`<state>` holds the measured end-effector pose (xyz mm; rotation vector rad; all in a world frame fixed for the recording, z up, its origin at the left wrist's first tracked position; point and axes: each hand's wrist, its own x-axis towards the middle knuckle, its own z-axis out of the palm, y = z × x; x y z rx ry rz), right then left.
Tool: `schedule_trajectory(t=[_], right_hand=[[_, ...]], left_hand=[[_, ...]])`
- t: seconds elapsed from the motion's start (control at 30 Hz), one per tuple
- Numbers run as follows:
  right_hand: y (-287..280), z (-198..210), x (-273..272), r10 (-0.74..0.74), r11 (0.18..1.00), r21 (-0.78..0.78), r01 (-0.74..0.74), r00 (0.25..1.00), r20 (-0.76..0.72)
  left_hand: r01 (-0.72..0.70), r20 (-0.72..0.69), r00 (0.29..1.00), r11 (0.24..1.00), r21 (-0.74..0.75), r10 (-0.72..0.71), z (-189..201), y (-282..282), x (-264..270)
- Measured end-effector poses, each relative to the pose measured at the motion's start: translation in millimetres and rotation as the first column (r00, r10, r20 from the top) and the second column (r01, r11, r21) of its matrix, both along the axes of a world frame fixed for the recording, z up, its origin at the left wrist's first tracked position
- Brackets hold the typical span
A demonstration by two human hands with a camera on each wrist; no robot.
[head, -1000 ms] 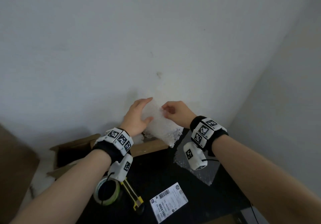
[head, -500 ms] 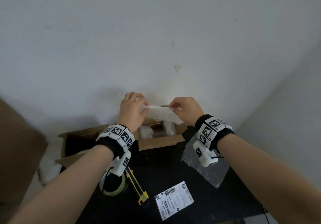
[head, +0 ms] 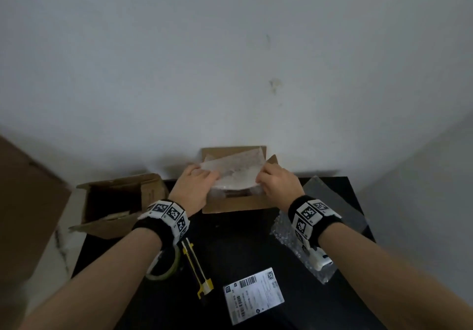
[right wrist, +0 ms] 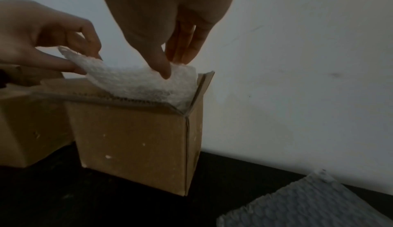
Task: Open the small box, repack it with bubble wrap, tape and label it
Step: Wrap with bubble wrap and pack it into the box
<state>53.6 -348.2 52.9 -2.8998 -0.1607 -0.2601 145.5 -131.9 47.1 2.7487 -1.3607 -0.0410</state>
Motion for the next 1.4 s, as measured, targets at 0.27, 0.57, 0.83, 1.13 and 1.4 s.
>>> schedule_trajectory(t=[0.27,0.57,0.83,1.13,1.4], right_hand=[[4.5,-27.5,4.0,-0.061,0.995,-0.093,0.038,0.963,-0.264],[2.8,-30.9,3.3,-0.081,0.996,-0.069,0.058,0.918,-0.389],[4.9,-24.3,-0.4,-0.102,0.995,-0.034,0.096,0.904,-0.415],[15.6,-19.4,-6.4,-0.109,0.994,-0.053,0.095,0.877,-0.469],[22.2,-19.4,19.5,-0.103,0.993,0.021,0.114,0.954,-0.283]], left_hand=[[0.195,0.222,0.938,0.933,0.302,-0.268,-13.8,4.0,-2.1],[0.165,0.042,0.984,0.971,0.174,-0.175,-30.8,1.4,-4.9],[0.077,0.031,0.996,0.982,0.171,-0.083,-35.3,0.6,-16.6],[-0.076,0.088,0.994,0.972,0.222,0.058,-28.4,-7.7,-26.8],[-0.247,-0.016,0.968,0.966,0.069,0.249,-20.6,-46.9,-30.2]])
